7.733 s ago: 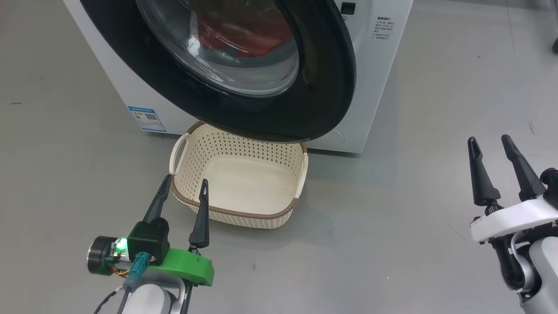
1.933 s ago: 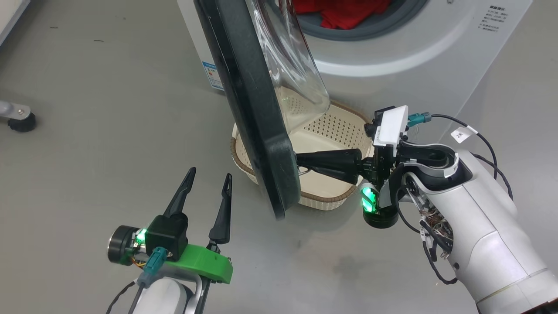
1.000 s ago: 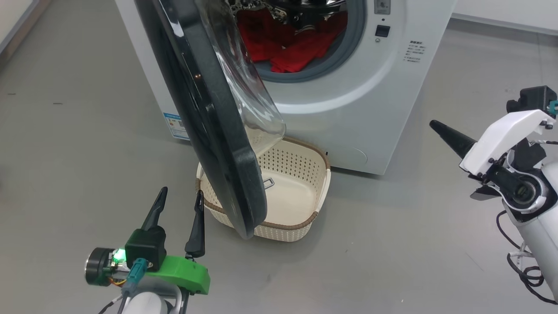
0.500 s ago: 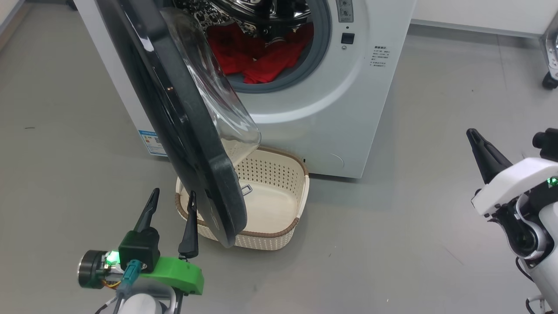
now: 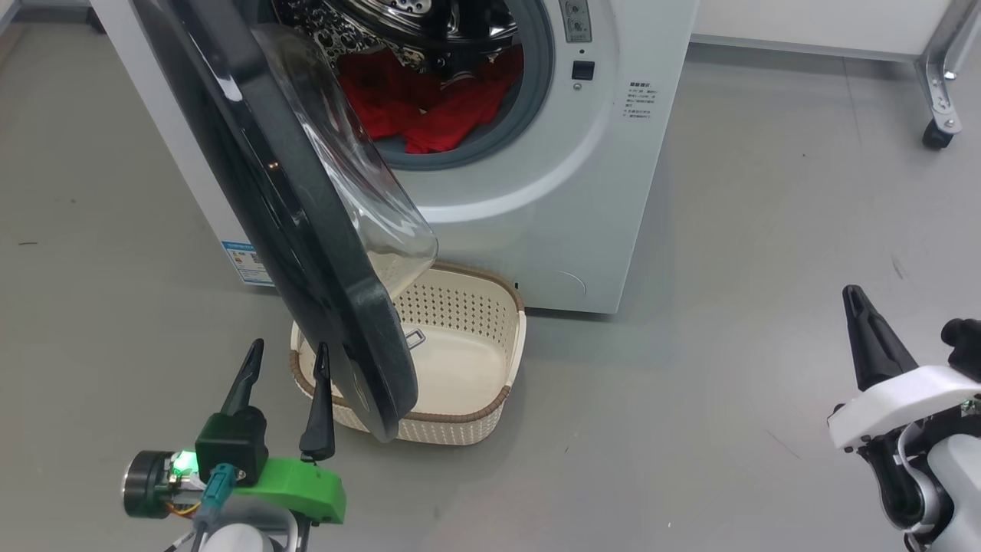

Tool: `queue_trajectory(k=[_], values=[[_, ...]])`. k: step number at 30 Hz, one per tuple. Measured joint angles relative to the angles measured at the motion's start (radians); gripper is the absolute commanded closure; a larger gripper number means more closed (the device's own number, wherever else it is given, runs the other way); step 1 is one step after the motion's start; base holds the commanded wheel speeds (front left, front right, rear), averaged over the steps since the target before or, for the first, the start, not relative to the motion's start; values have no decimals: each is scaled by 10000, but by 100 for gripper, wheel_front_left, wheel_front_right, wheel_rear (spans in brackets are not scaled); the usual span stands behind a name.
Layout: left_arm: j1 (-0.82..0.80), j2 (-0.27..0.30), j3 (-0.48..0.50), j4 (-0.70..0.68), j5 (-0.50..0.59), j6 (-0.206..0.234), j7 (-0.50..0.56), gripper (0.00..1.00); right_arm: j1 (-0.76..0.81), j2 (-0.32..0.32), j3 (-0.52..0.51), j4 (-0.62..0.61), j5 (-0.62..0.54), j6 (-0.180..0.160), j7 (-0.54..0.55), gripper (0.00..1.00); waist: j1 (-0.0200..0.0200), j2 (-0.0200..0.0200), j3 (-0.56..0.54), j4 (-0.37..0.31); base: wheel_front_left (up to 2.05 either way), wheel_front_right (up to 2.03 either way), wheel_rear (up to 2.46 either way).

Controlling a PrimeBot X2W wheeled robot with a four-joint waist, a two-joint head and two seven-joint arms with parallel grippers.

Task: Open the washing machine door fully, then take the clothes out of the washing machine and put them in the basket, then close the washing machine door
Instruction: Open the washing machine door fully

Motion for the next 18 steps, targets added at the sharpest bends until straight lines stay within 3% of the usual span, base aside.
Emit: queue_trajectory(k=[2,3,4,5,18], values=[[33,2,42,0,6,0,0,0,160,67,-4,0,-178,-165,8,100,0,0,-4,-45,0,0,0],[47,2,19,2,6,0,0,0,253,113,-46,0,-238,-251,8,69,0,0,-4,-62,0,0,0],[56,0,0,2,4,0,0,0,356,159,-100,-12,-263,-334,8,30,0,0,-4,-68,0,0,0],[61,0,-6,2,4,0,0,0,438,194,-130,-12,-339,-391,8,0,0,0,-3,-73,0,0,0],[81,2,-67,12,-27,0,0,0,810,667,-717,-706,-1106,-673,35,0,1,0,-29,-131,0,0,0]])
